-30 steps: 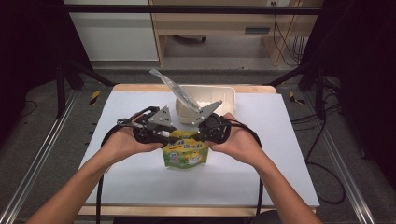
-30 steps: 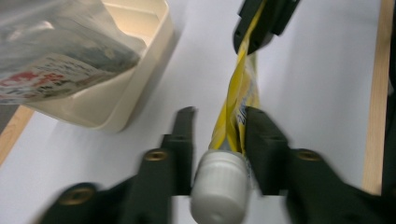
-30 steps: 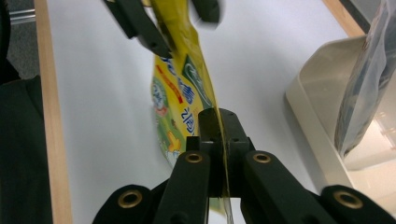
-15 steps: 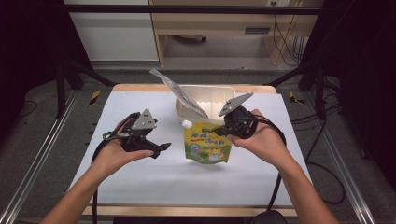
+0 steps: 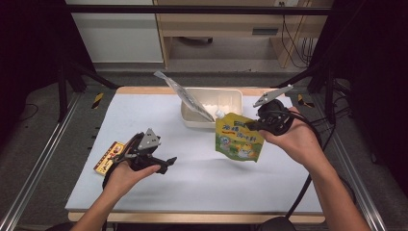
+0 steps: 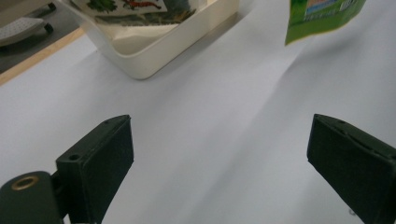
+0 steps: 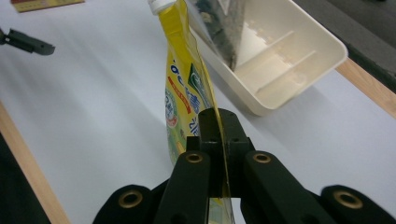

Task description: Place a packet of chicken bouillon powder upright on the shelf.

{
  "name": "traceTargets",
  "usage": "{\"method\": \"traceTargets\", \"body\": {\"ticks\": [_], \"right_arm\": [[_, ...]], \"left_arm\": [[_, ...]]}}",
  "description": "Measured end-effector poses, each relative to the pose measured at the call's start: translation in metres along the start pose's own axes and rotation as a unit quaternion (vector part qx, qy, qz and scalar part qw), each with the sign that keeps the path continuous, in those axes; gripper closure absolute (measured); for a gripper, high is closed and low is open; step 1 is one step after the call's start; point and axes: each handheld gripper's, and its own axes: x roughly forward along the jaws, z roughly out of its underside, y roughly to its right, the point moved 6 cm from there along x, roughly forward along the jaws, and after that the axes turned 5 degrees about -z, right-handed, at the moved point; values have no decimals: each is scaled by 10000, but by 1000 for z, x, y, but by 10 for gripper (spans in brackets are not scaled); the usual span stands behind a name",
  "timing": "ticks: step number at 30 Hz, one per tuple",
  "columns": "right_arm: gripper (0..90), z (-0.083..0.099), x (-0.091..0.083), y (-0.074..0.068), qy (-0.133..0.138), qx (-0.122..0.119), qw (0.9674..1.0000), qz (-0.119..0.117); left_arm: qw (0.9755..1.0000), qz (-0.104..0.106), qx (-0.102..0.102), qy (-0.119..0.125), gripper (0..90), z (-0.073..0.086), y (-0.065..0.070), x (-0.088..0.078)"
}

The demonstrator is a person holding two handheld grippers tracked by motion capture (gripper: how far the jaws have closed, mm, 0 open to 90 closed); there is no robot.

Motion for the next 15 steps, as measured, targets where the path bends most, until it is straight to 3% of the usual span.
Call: {"method": "traceTargets", "body": {"ticks": [5, 10, 11, 15], "right_arm": [[900, -8, -6, 10, 71, 232, 9995, 216], [900, -19, -11, 17, 214, 406, 9981, 408], [900, -26, -14, 22, 308, 526, 9966, 558], [900, -36, -17, 31, 419, 737, 9937, 737]], "left_arm": [[9997, -194, -102, -106, 69, 19, -2, 4], [9994, -319, -129, 31, 72, 30, -1, 6], [9992, -345, -184, 59, 72, 34, 0, 6], [9989, -463, -58, -28, 76, 40, 0, 4]]}}
